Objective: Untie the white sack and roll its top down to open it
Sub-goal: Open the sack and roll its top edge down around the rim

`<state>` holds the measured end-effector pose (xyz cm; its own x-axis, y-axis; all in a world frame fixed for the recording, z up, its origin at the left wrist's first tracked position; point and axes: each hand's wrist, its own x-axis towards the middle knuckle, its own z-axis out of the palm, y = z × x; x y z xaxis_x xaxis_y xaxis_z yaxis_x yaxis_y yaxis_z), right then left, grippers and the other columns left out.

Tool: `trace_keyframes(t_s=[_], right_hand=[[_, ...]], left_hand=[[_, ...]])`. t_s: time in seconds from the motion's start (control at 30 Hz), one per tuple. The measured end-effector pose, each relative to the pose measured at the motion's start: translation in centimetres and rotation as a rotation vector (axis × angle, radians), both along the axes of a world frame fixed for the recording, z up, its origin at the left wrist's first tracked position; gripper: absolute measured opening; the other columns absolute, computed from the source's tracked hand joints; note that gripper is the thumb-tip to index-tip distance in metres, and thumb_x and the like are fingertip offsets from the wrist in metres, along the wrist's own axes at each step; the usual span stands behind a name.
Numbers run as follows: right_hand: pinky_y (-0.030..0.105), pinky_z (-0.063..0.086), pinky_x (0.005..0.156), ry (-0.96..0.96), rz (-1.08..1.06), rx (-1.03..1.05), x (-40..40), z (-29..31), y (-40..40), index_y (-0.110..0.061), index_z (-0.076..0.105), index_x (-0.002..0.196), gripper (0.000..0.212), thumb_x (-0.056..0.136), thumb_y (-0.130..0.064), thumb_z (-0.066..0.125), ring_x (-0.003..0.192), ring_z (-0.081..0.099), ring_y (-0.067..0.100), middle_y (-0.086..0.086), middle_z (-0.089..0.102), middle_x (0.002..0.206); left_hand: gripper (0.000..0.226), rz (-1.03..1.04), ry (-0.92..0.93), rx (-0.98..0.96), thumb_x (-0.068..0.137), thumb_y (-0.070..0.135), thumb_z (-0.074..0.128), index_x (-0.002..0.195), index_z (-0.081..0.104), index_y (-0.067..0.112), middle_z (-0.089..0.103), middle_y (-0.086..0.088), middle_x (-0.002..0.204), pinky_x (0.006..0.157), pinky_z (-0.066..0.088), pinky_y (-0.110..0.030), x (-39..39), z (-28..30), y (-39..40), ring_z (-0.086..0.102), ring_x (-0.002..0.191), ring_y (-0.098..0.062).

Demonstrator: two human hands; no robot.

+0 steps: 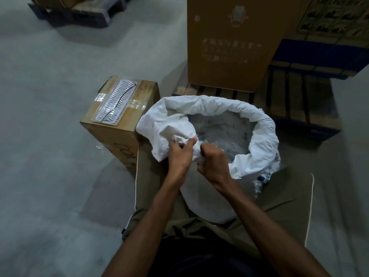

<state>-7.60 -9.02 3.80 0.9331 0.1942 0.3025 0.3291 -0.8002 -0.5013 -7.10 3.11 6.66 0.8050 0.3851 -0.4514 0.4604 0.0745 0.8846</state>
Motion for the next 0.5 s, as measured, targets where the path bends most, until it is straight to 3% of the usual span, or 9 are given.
trace_keyframes(t_s=[0.07,0.17,0.23,0.3,0.37,0.43,0.5], right_hand=[[0.036,0.037,0.047,-0.126,0.045,-0.133,-0.8,-0.5,1.0,-0.011,0.051,0.066,0.026,0.052,0.006,0.064,0.051,0.051,0.033,0.007,0.053,0.062],[0.035,0.035,0.050,-0.236,0.114,-0.190,-2.5,-1.2,1.2,-0.013,0.055,0.069,0.021,0.056,0.003,0.059,0.055,0.051,0.030,0.004,0.051,0.064],[0.036,0.037,0.054,-0.102,0.097,-0.066,-2.7,-1.3,0.8,-0.016,0.050,0.075,0.029,0.053,-0.004,0.065,0.063,0.051,0.028,0.000,0.049,0.072],[0.034,0.043,0.063,0.119,0.043,0.148,-2.7,-1.3,0.2,-0.021,0.048,0.085,0.038,0.060,-0.026,0.077,0.074,0.052,0.020,-0.007,0.050,0.082],[0.029,0.048,0.071,0.296,-0.012,0.317,-2.7,-1.2,0.0,-0.026,0.052,0.097,0.056,0.062,-0.053,0.085,0.084,0.057,0.013,-0.010,0.057,0.091],[0.028,0.052,0.072,0.319,-0.036,0.333,-2.4,-0.9,0.5,-0.028,0.058,0.102,0.055,0.064,-0.059,0.085,0.083,0.061,0.008,-0.011,0.062,0.092],[0.032,0.054,0.069,0.219,-0.023,0.265,-1.9,-0.9,1.3,-0.026,0.066,0.095,0.042,0.067,-0.053,0.081,0.078,0.062,0.009,-0.009,0.063,0.087]], left_hand=[[0.055,0.155,-0.026,0.081,0.086,0.043,0.077,0.125,0.055,0.010,0.065,0.003,0.109,0.087,0.050,-0.029,-0.1,-0.4,-0.6,0.063,0.098,-0.015],[0.032,0.215,0.028,-0.026,0.093,0.033,0.069,0.111,0.065,0.006,0.070,-0.004,0.100,0.088,0.058,-0.042,1.4,-1.4,-0.2,0.068,0.097,-0.027],[0.020,0.171,0.085,-0.289,0.101,0.025,0.056,0.109,0.065,0.009,0.069,-0.007,0.095,0.079,0.059,-0.039,2.2,-1.5,0.9,0.067,0.091,-0.028],[0.027,0.191,0.074,-0.593,0.103,0.023,0.045,0.108,0.068,0.009,0.071,-0.011,0.095,0.072,0.058,-0.036,2.6,-1.5,2.4,0.067,0.086,-0.026],[0.033,0.253,0.031,-0.717,0.098,0.024,0.042,0.104,0.071,0.008,0.073,-0.016,0.104,0.084,0.057,-0.041,2.7,-1.7,3.7,0.068,0.093,-0.030],[0.030,0.219,0.033,-0.743,0.094,0.025,0.042,0.103,0.066,0.008,0.066,-0.015,0.108,0.094,0.053,-0.044,2.5,-2.0,4.5,0.061,0.100,-0.030],[0.025,0.164,0.024,-0.798,0.089,0.027,0.046,0.099,0.061,0.009,0.060,-0.011,0.100,0.097,0.053,-0.044,1.8,-2.1,4.8,0.056,0.102,-0.030]])
